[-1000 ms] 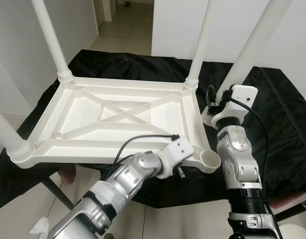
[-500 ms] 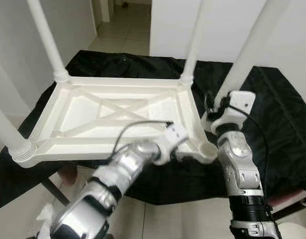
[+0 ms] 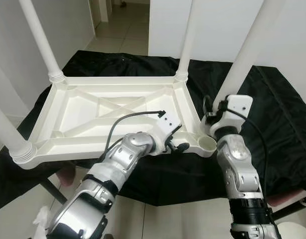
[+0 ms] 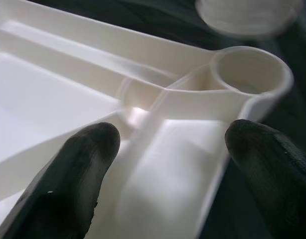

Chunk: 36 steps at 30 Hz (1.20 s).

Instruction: Building children table

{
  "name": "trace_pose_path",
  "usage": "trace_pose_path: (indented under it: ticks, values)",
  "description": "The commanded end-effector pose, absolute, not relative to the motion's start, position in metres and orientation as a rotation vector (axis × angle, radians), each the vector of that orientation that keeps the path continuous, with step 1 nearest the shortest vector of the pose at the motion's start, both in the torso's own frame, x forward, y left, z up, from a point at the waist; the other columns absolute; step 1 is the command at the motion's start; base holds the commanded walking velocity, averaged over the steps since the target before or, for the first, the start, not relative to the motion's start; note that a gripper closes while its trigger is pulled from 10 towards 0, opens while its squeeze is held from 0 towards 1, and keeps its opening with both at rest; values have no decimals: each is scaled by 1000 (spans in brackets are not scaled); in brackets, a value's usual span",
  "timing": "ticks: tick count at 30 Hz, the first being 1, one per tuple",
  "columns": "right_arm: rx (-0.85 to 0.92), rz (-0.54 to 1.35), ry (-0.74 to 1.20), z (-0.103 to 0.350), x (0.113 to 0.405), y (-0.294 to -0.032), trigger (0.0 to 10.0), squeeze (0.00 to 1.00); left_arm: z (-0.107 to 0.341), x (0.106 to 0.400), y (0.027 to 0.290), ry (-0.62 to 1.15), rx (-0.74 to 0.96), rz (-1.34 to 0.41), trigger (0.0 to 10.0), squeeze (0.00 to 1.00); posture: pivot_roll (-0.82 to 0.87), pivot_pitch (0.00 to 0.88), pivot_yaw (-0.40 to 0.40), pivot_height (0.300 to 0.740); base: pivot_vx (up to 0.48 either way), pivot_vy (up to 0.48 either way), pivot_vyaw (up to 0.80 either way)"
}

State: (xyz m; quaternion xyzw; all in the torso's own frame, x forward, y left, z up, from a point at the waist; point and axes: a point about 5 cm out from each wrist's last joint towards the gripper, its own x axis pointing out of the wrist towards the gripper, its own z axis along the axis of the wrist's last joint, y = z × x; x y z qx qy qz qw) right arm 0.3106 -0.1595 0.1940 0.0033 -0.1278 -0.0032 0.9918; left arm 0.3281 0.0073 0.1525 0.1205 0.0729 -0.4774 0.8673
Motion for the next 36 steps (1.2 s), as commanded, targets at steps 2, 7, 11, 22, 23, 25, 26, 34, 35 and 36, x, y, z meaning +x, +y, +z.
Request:
trace_pose_path:
  ticks: [2,7,11,22,23,25,26,34,35,36]
  values:
    - [-17,0,-235,189,310,-162,10000,0,159,323,7,106,208,-1006,10000,0,1,0,-16,740,0,0,0]
    - [-64,-8,-209,183,310,-165,10000,0,170,312,10,63,127,-1099,10000,0,8,3,-21,740,0,0,0]
    - [-58,-9,-177,176,311,-166,10000,0,164,309,16,96,136,-1079,10000,0,12,11,-23,740,0,0,0]
    - [-113,6,-144,161,305,-174,10000,0,158,297,26,166,118,-1064,10000,0,11,22,-23,740,0,0,0]
    - [-113,6,-144,161,305,-174,10000,0,158,297,26,166,118,-1064,10000,0,11,22,-23,740,0,0,0]
    - [-123,19,-131,152,302,-176,10000,0,161,294,28,146,133,-1069,10000,0,12,28,-20,740,0,0,0]
    - [-126,23,-123,148,301,-177,10000,0,162,293,29,143,137,-1071,10000,0,12,28,-20,740,0,0,0]
    - [-140,45,-105,135,300,-182,10000,0,167,285,29,131,150,-1113,10000,0,15,32,-21,740,0,0,0]
    - [-143,63,-107,133,299,-181,10000,0,168,285,29,130,148,-1114,10000,0,15,32,-21,740,0,0,0]
    - [-152,89,-111,130,297,-179,10000,0,169,284,30,129,147,-1114,10000,0,15,32,-21,740,0,0,0]
